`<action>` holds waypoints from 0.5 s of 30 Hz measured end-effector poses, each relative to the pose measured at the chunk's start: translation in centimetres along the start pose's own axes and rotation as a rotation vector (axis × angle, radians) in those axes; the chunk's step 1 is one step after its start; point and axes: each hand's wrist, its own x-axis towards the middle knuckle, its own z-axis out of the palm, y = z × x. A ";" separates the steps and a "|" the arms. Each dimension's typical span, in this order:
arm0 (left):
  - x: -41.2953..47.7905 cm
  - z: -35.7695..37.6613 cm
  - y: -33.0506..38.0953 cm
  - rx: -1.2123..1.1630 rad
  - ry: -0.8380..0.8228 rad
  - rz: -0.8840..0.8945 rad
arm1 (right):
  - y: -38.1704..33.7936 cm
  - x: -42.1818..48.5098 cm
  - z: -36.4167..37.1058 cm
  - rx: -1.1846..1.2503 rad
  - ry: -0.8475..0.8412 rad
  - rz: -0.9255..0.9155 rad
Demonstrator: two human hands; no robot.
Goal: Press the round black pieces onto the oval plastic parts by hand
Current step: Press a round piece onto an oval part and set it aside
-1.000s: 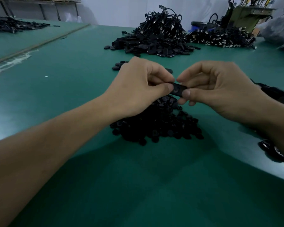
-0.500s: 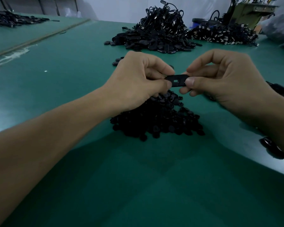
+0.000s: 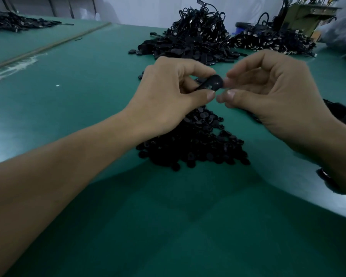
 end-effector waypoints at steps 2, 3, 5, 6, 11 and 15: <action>-0.1 -0.1 0.0 0.001 0.027 -0.025 | 0.7 0.1 -0.1 -0.214 -0.051 0.041; -0.1 -0.1 -0.1 0.003 0.046 -0.035 | 1.1 0.2 -0.2 -0.340 -0.092 0.058; -0.1 -0.1 0.0 0.018 0.089 -0.044 | 1.6 0.2 -0.2 -0.491 -0.133 0.081; -0.1 -0.1 0.0 0.022 0.106 -0.047 | 1.7 0.3 -0.2 -0.511 -0.139 0.090; 0.1 0.0 0.0 -0.004 0.162 -0.069 | 1.7 0.4 0.2 -0.563 -0.235 0.123; 0.2 -0.1 -0.1 -0.078 0.160 -0.096 | 1.8 0.5 0.6 -0.555 -0.248 0.130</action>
